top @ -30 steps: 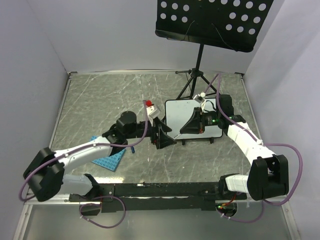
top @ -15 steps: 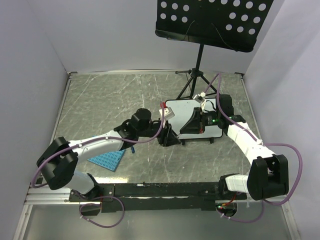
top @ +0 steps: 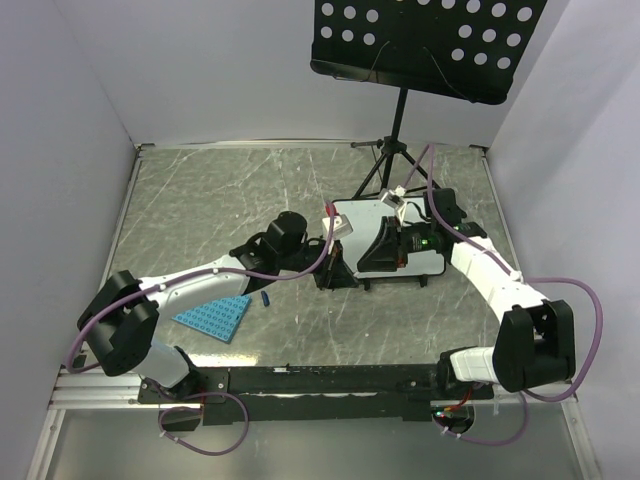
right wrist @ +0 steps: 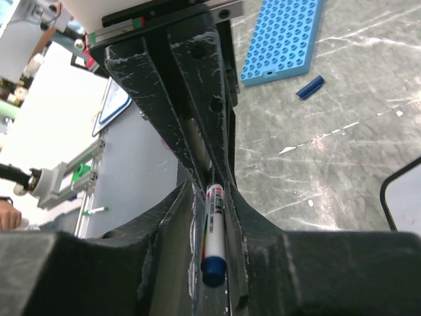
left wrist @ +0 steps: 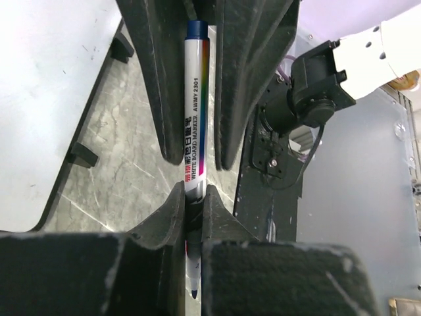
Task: Write a sentence on the whiteboard
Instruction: Pass from the right arm to the left, then pass from the left arm to the right
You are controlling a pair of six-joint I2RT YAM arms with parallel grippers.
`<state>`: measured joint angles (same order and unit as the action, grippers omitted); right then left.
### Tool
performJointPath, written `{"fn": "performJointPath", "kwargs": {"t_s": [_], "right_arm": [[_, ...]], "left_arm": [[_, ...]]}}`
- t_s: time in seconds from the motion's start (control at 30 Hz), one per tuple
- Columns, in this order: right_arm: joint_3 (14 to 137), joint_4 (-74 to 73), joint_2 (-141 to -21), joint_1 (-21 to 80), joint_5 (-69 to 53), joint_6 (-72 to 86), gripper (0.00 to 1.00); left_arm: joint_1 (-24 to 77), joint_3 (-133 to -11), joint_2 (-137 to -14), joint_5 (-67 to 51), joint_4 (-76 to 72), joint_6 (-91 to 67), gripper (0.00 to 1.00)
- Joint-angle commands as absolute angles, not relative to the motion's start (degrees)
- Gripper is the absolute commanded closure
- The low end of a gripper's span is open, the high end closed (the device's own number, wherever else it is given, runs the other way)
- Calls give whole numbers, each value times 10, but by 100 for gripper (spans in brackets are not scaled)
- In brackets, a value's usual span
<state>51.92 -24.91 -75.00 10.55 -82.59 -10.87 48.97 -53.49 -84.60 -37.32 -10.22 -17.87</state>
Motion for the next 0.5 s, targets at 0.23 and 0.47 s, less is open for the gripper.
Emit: {"fn": "performJointPath", "kwargs": {"t_s": [0.23,0.47], "right_arm": [[560,-308,-762,123,-853,-190,61],[583,-362,-779,139,-822,-240,61]], "left_arm": [[483,-560,-843,-396,-84,-169,99],[476,-563,-841,-403,-76,-166,99]]}}
